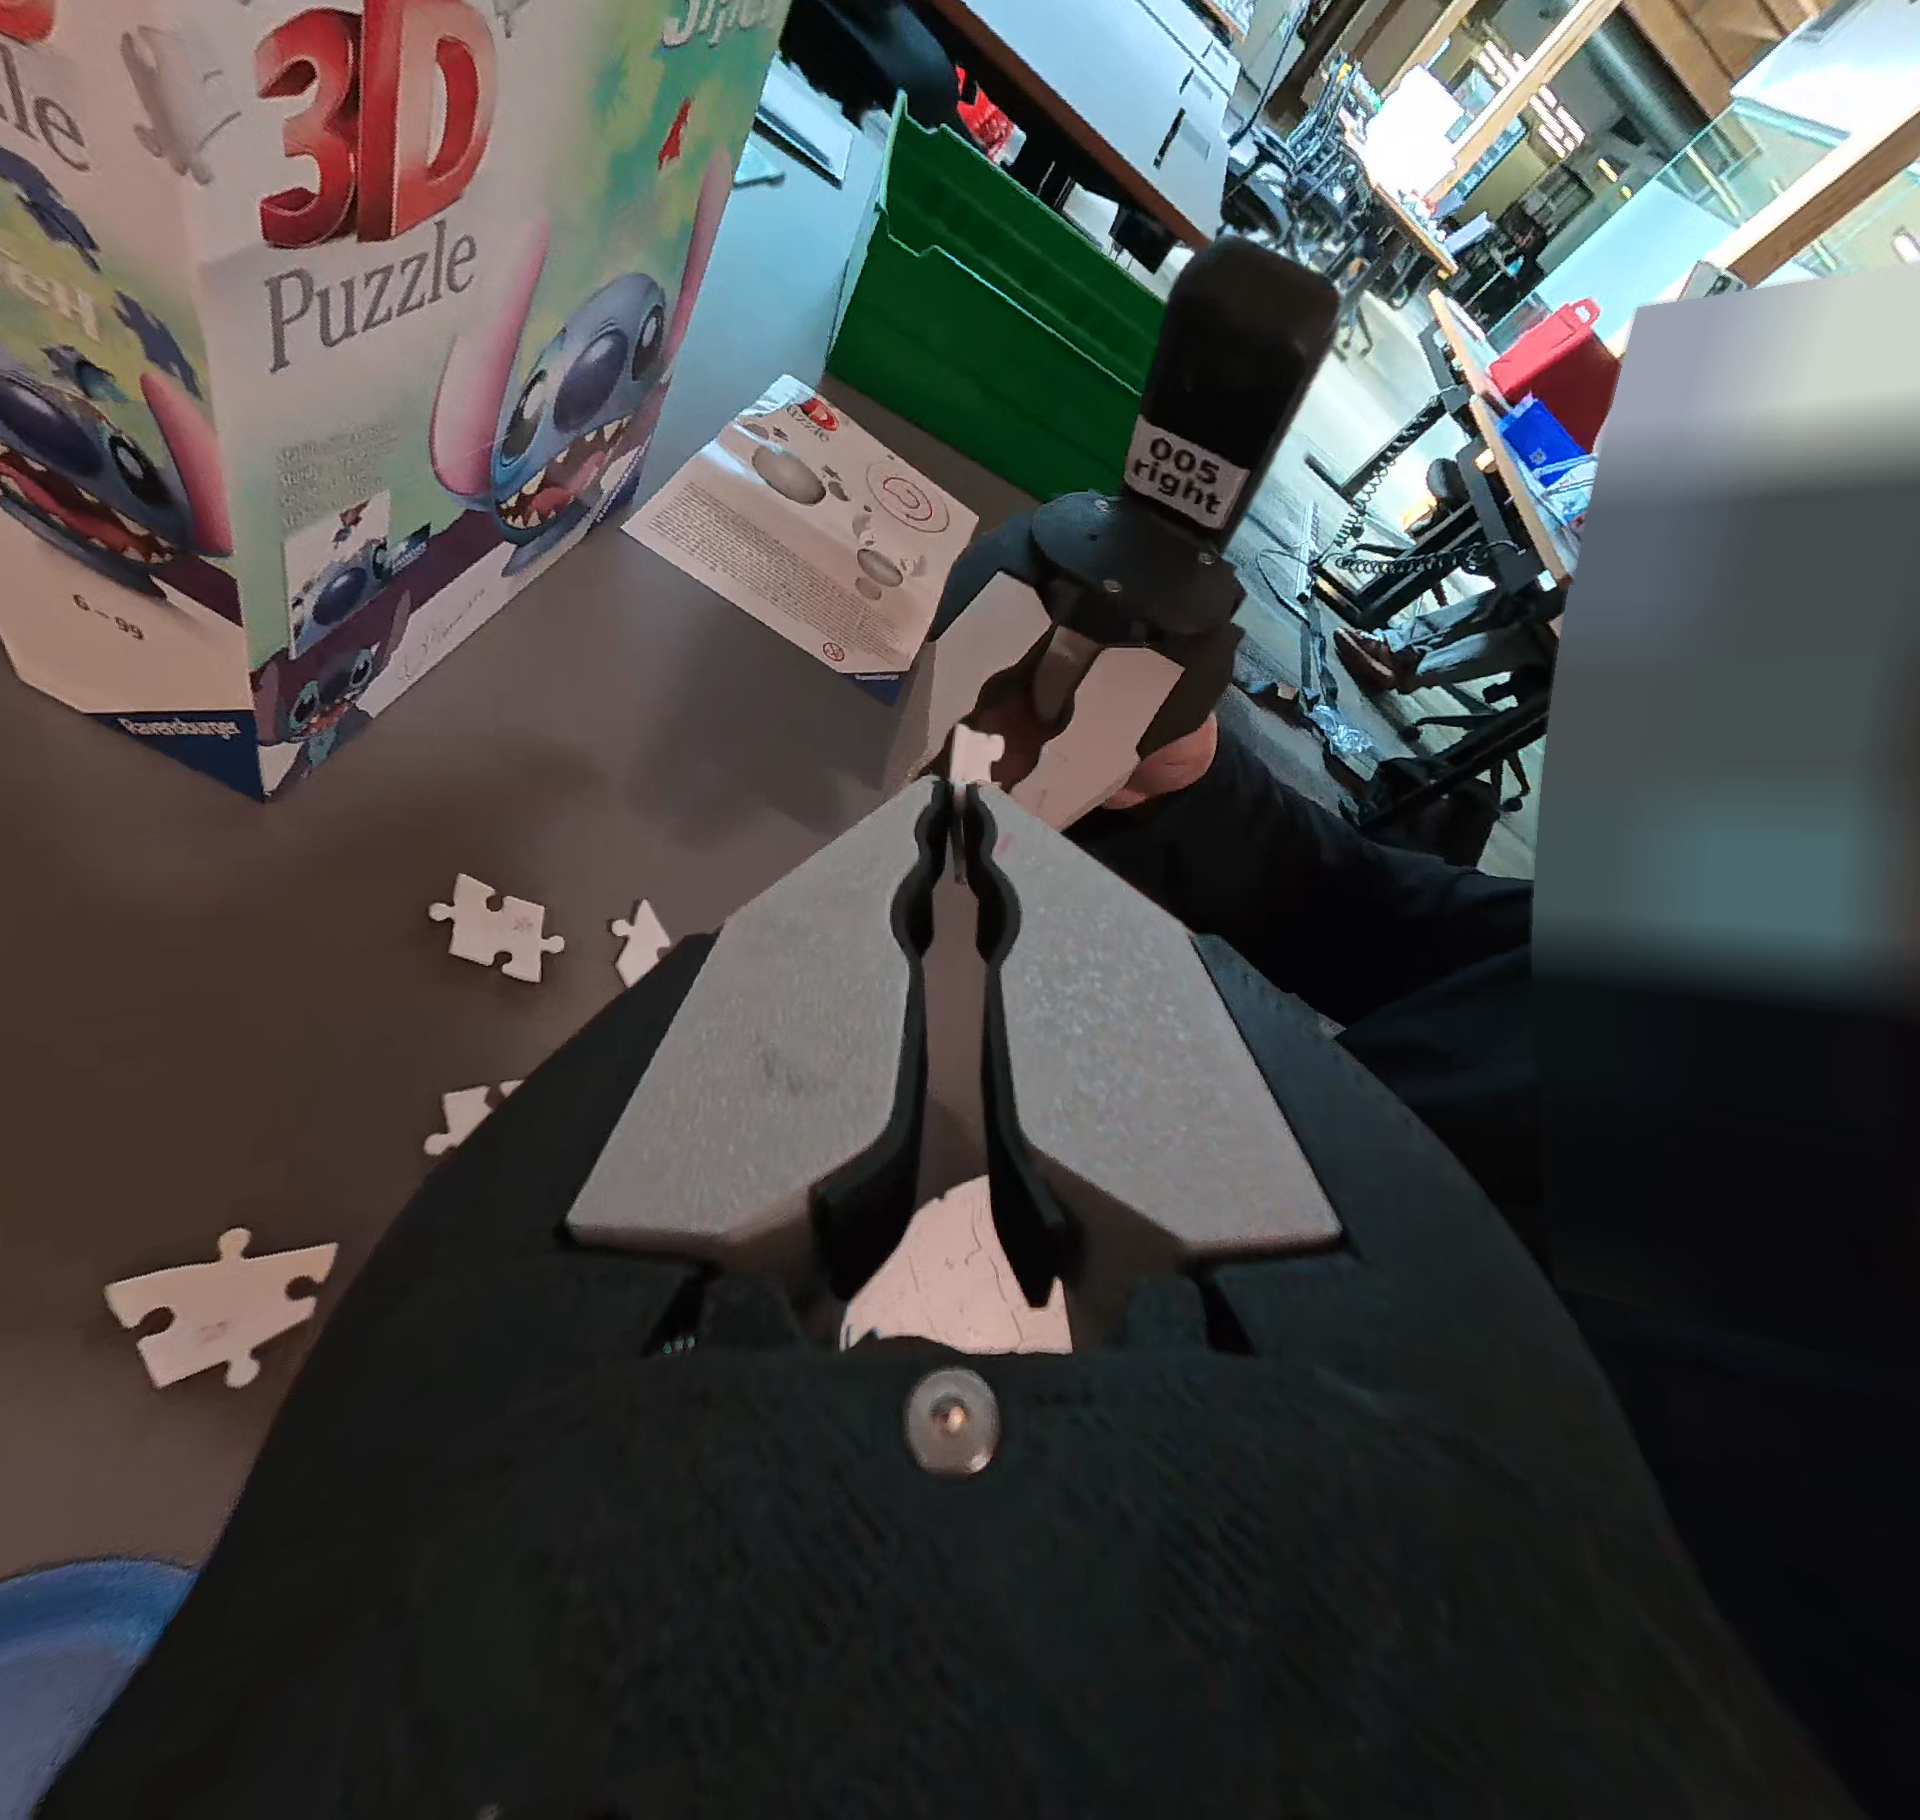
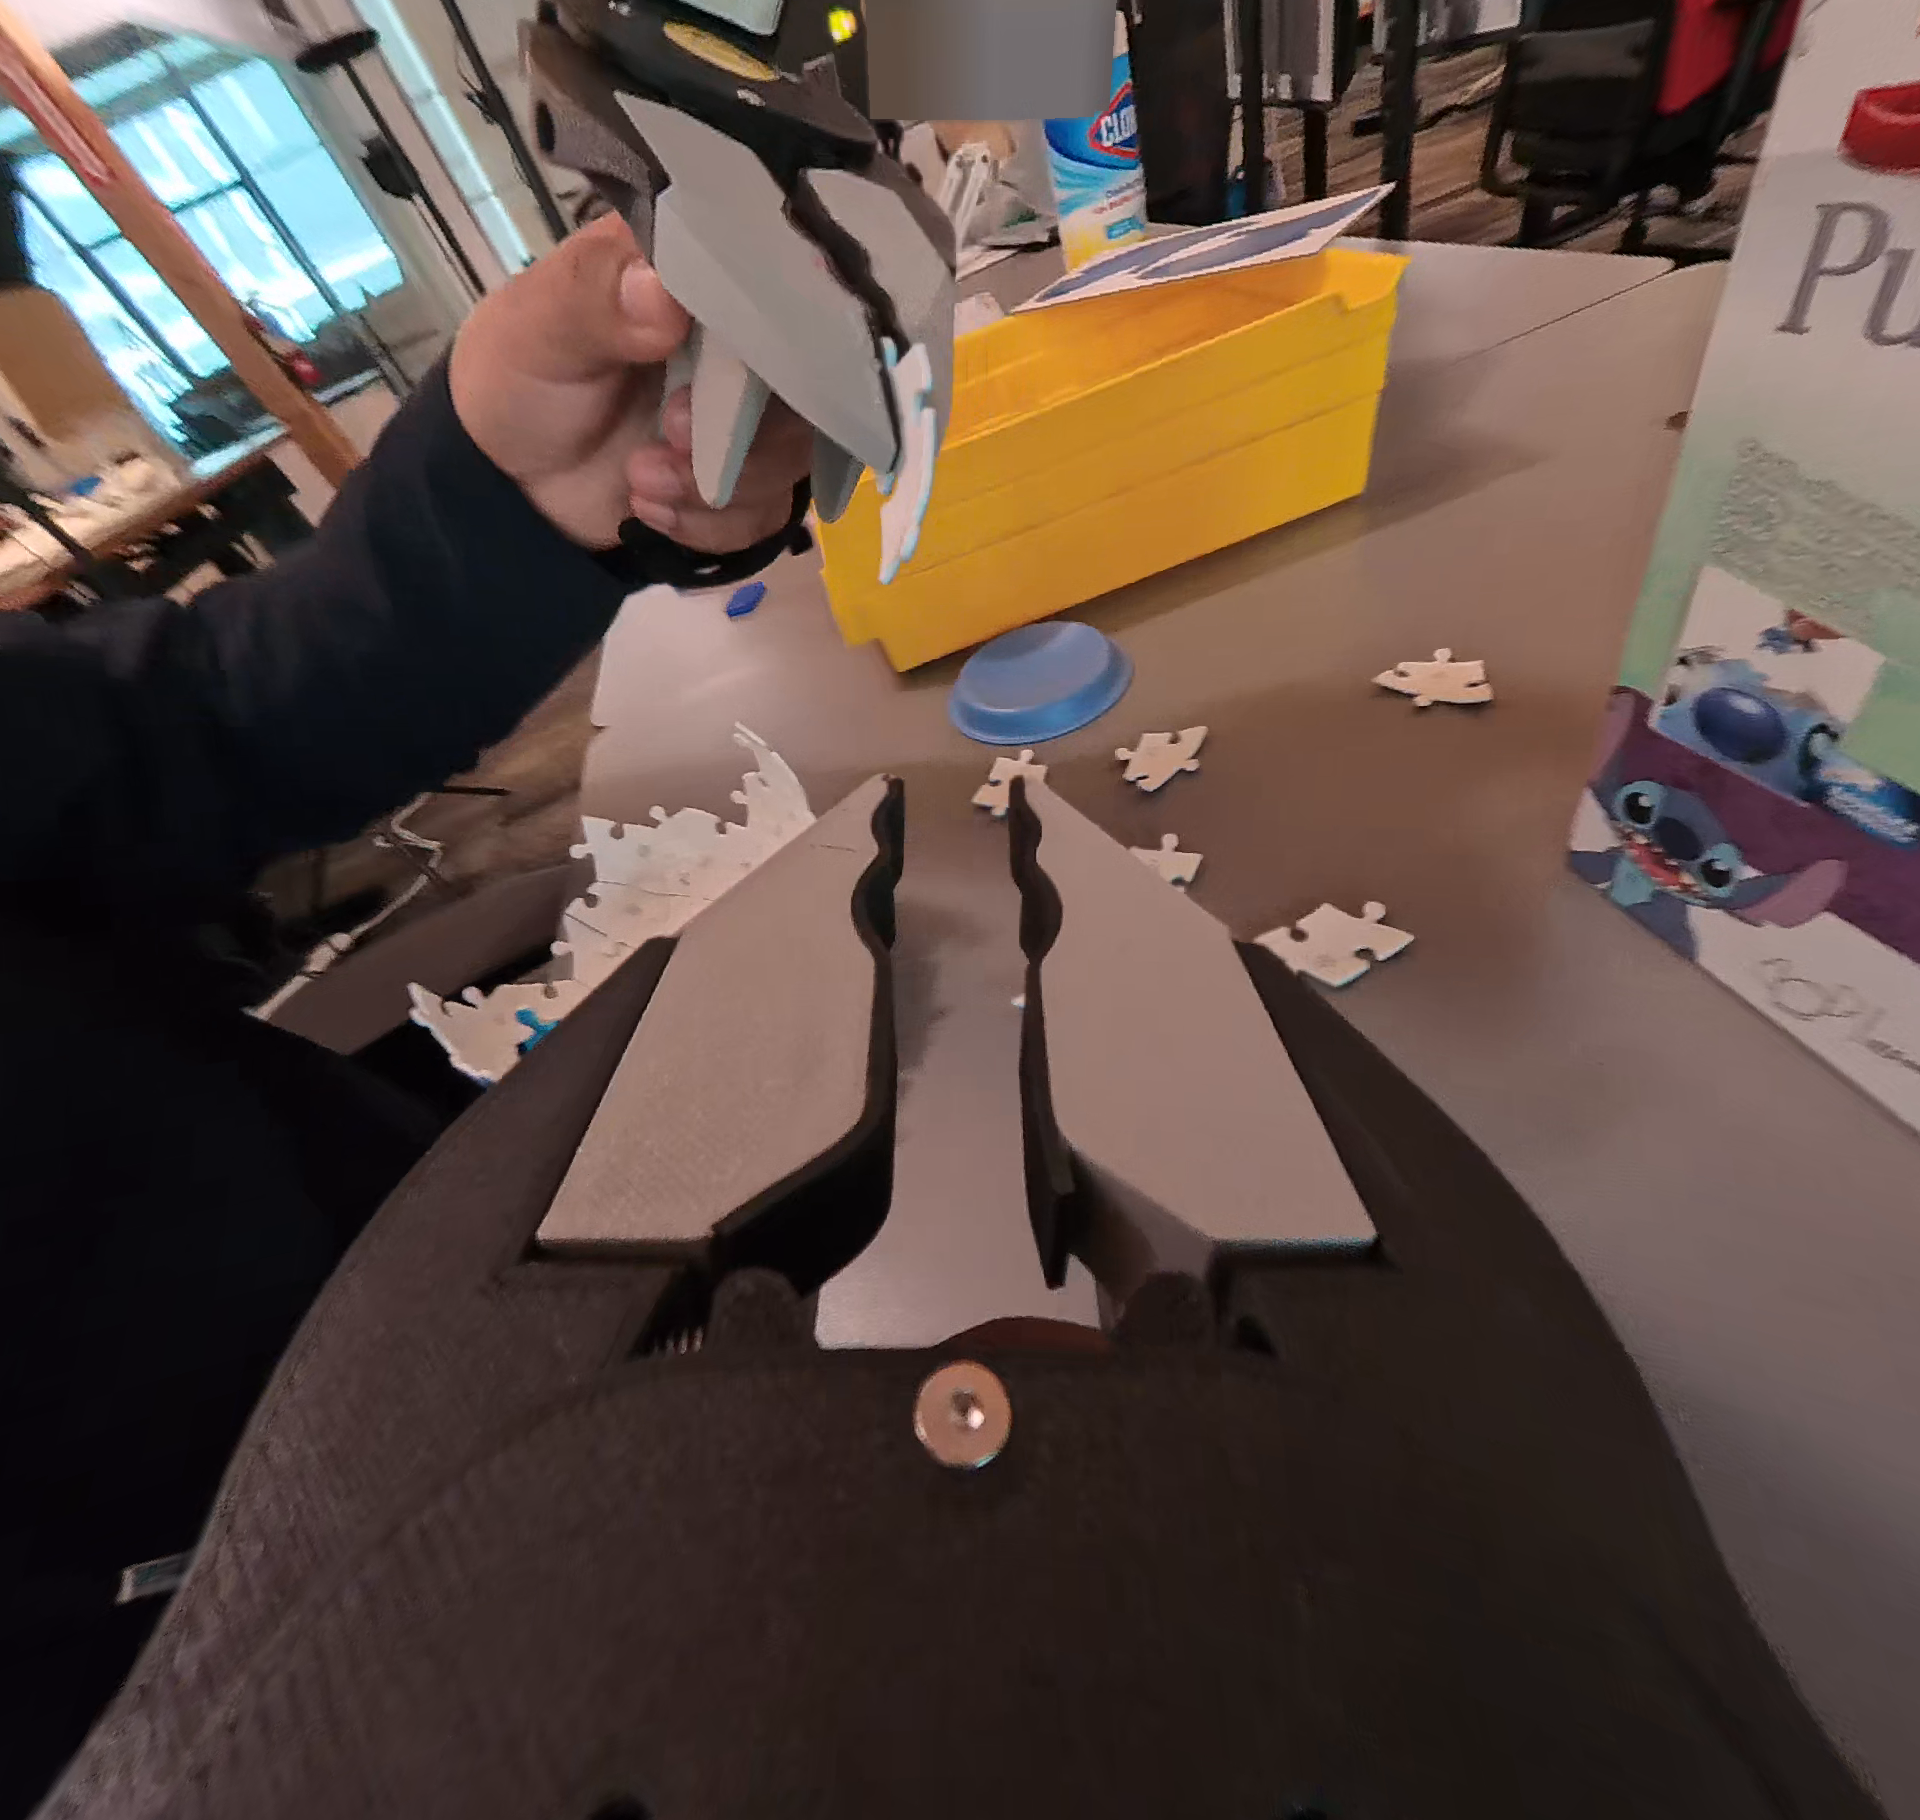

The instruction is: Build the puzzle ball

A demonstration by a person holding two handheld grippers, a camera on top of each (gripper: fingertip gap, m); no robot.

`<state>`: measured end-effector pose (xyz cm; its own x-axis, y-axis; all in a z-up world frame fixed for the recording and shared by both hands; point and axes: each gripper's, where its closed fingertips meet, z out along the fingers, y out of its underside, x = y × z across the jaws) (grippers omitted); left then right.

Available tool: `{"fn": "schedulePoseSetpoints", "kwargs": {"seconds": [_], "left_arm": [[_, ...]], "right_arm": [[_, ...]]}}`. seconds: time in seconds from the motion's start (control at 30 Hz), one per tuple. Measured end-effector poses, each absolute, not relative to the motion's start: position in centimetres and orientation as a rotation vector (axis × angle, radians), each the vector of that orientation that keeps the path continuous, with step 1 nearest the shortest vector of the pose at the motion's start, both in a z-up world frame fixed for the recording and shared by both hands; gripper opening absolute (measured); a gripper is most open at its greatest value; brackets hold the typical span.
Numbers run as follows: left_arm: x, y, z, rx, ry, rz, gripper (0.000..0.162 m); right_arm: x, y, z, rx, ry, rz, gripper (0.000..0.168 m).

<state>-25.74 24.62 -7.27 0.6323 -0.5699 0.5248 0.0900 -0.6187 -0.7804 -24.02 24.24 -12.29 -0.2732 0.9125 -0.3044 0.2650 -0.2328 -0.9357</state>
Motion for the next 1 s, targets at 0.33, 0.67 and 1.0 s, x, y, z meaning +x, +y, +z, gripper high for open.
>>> {"fn": "schedulePoseSetpoints", "kwargs": {"seconds": [0.33, 0.67, 1.0], "left_arm": [[-24.4, 23.6, -9.0, -2.082, 0.359, -0.997, 0.000], [-26.3, 24.0, -9.2, -2.077, 0.303, -0.888, 0.000], [-25.5, 23.8, -10.4, -2.086, 0.316, -0.940, 0.000]], "right_arm": [[-24.0, 24.1, -12.0, -1.475, -1.432, 1.656, 0.000], [-24.7, 23.8, -12.6, -1.503, -1.433, 1.683, 0.012], [-25.6, 22.8, -14.0, -1.527, -1.484, 1.666, 0.014]]}}
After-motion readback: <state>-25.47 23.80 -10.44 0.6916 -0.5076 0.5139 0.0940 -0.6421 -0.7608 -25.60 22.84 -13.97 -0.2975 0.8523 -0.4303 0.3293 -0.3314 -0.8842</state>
